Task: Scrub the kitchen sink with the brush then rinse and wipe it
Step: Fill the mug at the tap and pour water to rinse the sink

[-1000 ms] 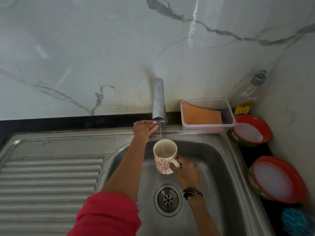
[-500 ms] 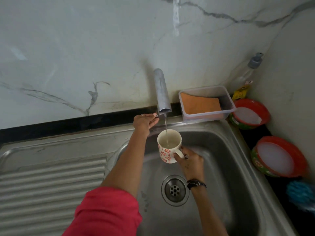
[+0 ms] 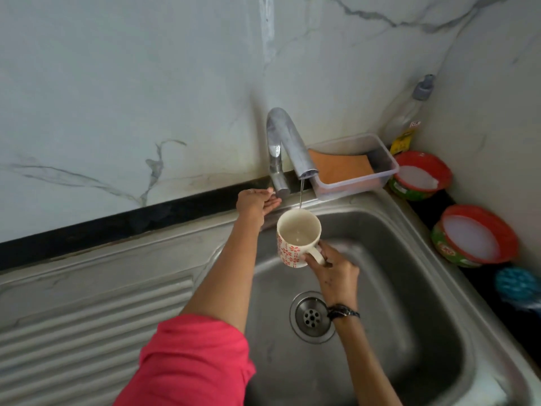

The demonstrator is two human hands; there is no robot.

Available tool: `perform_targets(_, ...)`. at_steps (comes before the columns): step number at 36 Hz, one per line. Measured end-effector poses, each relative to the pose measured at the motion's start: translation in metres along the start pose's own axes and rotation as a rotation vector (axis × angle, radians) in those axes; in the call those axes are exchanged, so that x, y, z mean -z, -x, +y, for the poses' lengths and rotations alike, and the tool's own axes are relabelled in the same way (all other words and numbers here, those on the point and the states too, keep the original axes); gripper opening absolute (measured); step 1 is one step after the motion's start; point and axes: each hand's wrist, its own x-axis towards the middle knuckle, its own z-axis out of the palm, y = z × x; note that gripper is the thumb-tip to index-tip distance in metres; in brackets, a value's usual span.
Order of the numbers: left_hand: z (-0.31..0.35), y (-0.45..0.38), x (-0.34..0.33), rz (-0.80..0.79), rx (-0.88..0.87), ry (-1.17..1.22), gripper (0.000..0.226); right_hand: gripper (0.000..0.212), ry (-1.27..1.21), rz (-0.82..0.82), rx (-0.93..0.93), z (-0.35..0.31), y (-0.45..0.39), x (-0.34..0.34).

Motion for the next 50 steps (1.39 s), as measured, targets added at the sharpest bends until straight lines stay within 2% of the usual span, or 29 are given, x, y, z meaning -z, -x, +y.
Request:
perform_targets(7, 0.003, 0.002, -0.001, -0.036, 0.027, -0.092, 0.007, 0.023, 0.024, -0.007, -0.051, -0.001, 0.007, 0.000)
perform_targets(10, 0.002, 0.006, -0.004, -0.035, 0.021, -0.155, 0.024, 0.024, 0.013, 0.009, -0.071, -0.001, 0.009, 0.002)
perform_targets(16, 0.000, 0.016, -0.001, -0.057, 0.031, -0.281, 0.032, 0.020, 0.060, -0.001, -0.102, -0.009, 0.009, 0.006)
perform_targets(26, 0.001, 0.016, 0.001, -0.089, 0.039, -0.308, 0.022, 0.022, 0.002, 0.018, -0.139, -0.022, 0.005, 0.013)
perform_targets(50, 0.004, 0.018, 0.001, -0.079, 0.024, -0.346, 0.032, 0.021, 0.068, -0.015, -0.089, -0.017, 0.008, 0.014)
